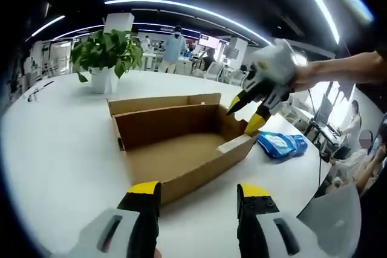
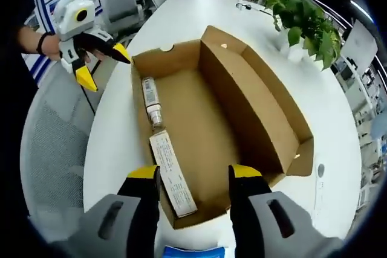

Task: Operate the shoe box by opening the lid, removing the specified soft item, and placing it in the target area until the item is outside and the box remains undamaged.

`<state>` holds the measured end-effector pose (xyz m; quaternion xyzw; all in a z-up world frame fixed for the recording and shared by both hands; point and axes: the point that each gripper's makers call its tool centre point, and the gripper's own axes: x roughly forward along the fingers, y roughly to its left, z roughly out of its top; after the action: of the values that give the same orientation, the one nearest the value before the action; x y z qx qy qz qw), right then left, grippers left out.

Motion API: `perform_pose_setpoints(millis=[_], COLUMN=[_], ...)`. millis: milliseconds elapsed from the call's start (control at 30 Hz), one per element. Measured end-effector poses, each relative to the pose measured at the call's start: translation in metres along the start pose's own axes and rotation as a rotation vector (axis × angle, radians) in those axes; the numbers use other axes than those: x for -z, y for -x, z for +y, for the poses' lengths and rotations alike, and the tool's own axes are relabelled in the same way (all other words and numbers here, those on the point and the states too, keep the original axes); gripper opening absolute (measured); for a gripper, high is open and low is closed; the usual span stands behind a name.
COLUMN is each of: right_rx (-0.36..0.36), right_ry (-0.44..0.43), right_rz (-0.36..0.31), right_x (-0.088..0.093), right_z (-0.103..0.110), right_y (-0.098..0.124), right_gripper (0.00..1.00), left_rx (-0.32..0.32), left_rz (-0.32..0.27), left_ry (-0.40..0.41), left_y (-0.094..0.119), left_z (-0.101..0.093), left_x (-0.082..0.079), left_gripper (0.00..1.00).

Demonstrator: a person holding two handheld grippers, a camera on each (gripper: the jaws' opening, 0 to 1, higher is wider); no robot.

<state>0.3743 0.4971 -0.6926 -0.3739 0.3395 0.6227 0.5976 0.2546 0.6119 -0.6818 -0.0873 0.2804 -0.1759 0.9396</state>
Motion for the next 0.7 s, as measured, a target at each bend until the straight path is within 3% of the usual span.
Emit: perform_pose_setpoints(millis=[433, 700], right_rx=[-0.073, -0.12], right_ry=[0.143, 0.155], right_rz=[0.117, 0.151], right_x=[0.018, 0.023], right_z=[-0.005, -0.008], right_y=[-0.022, -0.029], right_gripper=[0.45, 0.46], left_rx=[-0.003, -0.007], left_rz=[0.003, -0.001], left_ry=[-0.004, 0.002], left_y=[-0.001, -0.001], left_z=[0.002, 0.004], left_x=[0.002, 0.002], left_gripper=[0.51, 0.51])
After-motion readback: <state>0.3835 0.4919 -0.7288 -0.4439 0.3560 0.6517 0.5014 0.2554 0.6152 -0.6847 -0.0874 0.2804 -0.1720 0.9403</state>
